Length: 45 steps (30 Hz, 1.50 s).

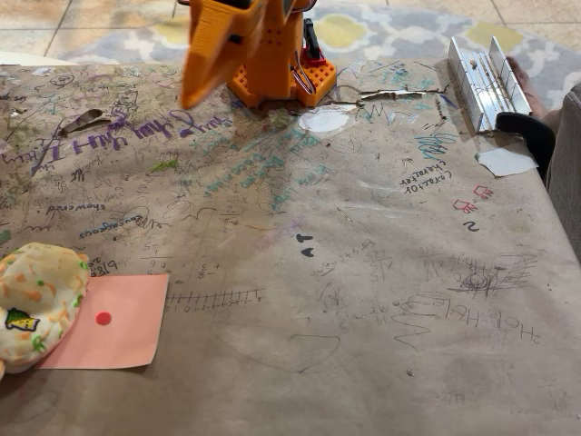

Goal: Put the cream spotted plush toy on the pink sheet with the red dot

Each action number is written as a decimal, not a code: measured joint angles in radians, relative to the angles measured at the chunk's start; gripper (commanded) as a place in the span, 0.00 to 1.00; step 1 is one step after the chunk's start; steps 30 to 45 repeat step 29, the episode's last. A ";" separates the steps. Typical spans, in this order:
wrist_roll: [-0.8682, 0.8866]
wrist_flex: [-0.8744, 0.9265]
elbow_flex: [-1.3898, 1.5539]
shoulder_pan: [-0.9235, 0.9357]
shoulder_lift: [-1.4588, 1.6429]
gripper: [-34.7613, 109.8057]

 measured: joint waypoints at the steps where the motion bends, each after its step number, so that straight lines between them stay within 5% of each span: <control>1: 0.026 0.063 0.000 -0.023 0.028 0.24; 10: 0.041 0.356 0.000 -0.078 0.055 0.24; 45: 0.054 0.359 0.000 -0.072 0.055 0.24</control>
